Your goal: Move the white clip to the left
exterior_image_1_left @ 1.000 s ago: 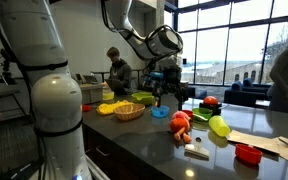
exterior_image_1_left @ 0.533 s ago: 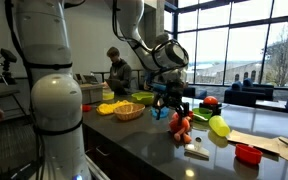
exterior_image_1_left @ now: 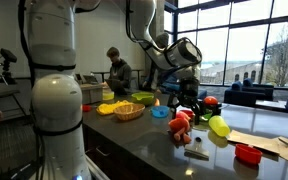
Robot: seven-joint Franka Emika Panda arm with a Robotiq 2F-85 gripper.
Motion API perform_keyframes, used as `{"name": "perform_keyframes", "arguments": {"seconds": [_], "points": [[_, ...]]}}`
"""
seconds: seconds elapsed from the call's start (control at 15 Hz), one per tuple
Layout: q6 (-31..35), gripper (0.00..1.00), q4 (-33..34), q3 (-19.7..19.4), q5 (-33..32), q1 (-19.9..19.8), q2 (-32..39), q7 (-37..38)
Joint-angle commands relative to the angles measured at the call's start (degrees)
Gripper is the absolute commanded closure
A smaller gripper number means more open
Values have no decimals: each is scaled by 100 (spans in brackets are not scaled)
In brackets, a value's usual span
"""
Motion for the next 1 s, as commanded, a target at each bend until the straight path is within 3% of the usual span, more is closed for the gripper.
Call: {"name": "perform_keyframes", "arguments": {"seconds": [0.0,0.67,0.93], "points": [[-141,0,405,-59,-57,49,302,120],[-274,0,1216,-117,106,190,1698,-87],[-206,0,1224,-147,62,249,1760,-54]]}}
